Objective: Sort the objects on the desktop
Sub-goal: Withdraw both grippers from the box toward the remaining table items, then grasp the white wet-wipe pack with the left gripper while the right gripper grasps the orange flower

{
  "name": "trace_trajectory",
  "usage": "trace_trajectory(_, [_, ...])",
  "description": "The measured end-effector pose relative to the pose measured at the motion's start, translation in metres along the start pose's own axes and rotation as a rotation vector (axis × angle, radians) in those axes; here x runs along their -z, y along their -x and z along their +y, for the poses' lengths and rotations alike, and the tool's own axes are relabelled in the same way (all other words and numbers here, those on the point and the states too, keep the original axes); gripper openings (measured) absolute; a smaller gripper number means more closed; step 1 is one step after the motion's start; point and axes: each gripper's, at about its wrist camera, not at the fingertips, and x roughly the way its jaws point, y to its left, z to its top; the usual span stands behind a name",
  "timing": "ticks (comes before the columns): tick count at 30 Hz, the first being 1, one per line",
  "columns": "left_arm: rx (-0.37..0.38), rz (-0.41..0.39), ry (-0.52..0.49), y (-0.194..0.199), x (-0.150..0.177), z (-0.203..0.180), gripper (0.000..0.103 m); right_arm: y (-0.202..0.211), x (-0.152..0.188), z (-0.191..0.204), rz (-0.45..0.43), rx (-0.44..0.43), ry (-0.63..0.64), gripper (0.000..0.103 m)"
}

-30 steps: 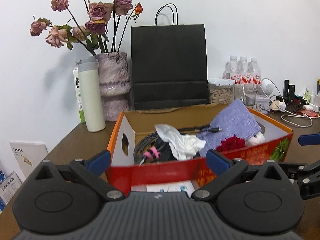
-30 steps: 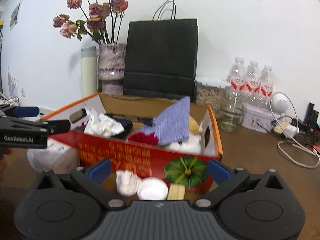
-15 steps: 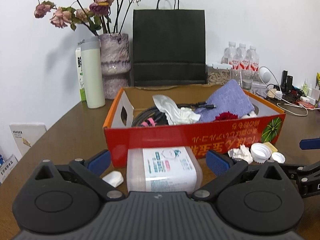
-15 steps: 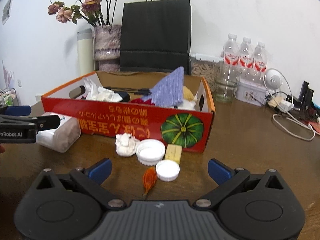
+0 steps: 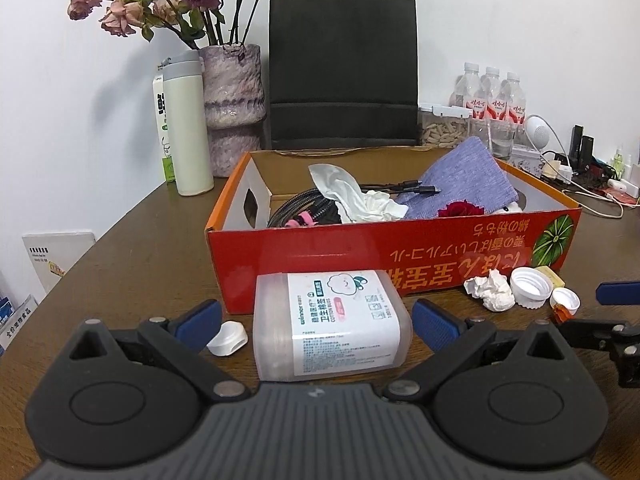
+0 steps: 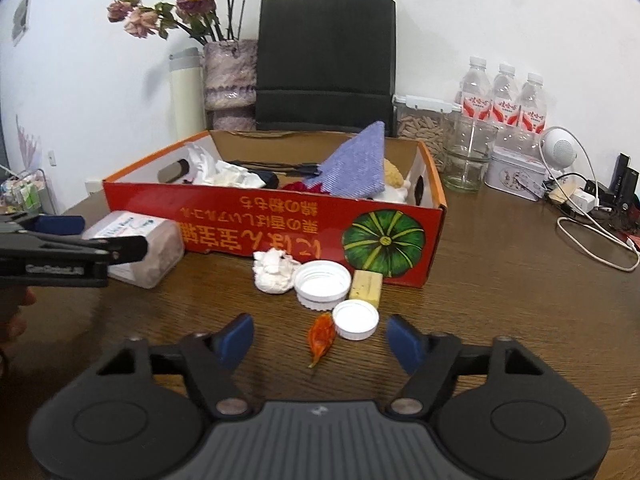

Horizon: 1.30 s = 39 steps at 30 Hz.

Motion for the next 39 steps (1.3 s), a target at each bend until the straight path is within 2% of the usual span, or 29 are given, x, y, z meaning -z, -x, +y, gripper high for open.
trace_trajectory(2, [-0.001, 0.002, -0.003, 0.0, 0.0, 0.0, 0.103, 0.001, 0.0, 0.001, 0.004, -0.017, -0.002, 0.049])
trace_trajectory(5, [-0.003, 0.011, -0.006, -0.002, 0.0, -0.001, 0.103, -0.003, 0.001, 0.002, 0.023, -0.029, 0.0, 0.04])
trace_trajectory(16, [0.032, 0.051, 0.0, -0.013, -0.002, -0.002, 0.103, -0.019, -0.001, -0.004, 0.061, -0.039, -0.043, 0.027])
trace_trajectory(21, [0.038, 0.059, 0.007, -0.017, -0.004, -0.002, 0.102, -0.02, -0.001, -0.006, 0.056, -0.039, -0.049, 0.014])
trace_trajectory(23, [0.043, 0.062, 0.013, -0.017, -0.004, -0.001, 0.096, -0.02, -0.001, -0.005, 0.054, -0.041, -0.046, 0.014])
trace_trajectory(24, [0.046, 0.064, 0.014, -0.017, -0.004, -0.001, 0.087, -0.02, -0.001, -0.004, 0.053, -0.039, -0.041, 0.014])
trace_trajectory(29, [0.068, 0.06, 0.004, -0.013, -0.003, -0.004, 0.086, -0.019, 0.001, 0.0, 0.043, -0.035, -0.012, 0.013])
trace_trajectory(39, [0.054, -0.024, 0.004, 0.009, -0.004, -0.006, 0.084, -0.007, -0.002, 0.002, -0.019, -0.034, -0.028, 0.013])
